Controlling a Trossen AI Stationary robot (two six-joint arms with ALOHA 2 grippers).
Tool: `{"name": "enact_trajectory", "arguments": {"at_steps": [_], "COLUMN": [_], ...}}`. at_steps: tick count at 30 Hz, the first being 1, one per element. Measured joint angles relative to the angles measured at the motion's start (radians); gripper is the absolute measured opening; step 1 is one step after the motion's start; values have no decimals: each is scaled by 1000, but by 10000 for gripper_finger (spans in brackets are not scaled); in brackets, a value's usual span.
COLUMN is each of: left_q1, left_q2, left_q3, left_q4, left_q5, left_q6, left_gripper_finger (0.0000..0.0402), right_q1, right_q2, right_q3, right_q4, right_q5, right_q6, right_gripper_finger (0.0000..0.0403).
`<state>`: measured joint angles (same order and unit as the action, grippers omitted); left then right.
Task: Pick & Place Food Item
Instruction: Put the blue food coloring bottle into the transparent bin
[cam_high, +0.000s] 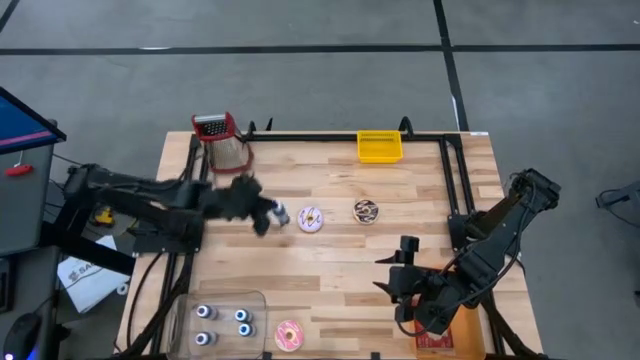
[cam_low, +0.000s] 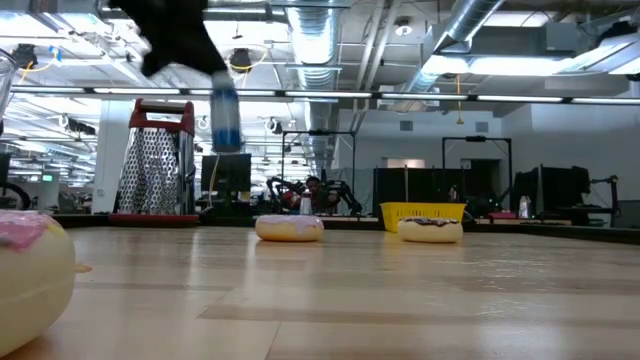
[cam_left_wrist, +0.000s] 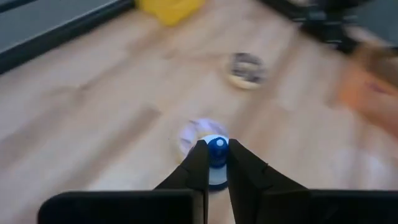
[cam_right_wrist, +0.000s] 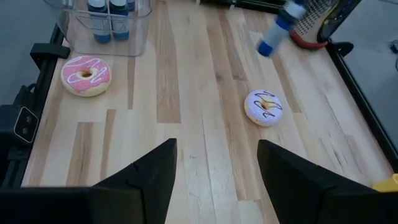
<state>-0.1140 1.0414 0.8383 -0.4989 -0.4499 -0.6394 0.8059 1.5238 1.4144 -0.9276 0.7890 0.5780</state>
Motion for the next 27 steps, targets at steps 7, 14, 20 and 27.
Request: {"name": "enact_trajectory", "arguments": {"at_steps": [7, 14, 20, 27], "left_q1": [-382, -630, -764, -873], "left_q2": [-63, -28, -15, -12], "left_q3": [2, 25, 118, 225], "left_q4": [-8, -30, -73, -221], "left_q5": [-149, -204, -245, -247], "left_q6": [-188, -317, -324, -407], "left_gripper_finger": [22, 22, 22, 22], "right_q1": [-1, -3, -10, -10], "right_q2": [0, 0, 0, 0], "right_q3": [0, 0, 0, 0], "right_q4": [-3, -3, 1, 1], "right_q5": [2, 13, 17, 17], "right_q6": [30, 44, 45, 54], "right_gripper_finger": [216, 216, 216, 216]}}
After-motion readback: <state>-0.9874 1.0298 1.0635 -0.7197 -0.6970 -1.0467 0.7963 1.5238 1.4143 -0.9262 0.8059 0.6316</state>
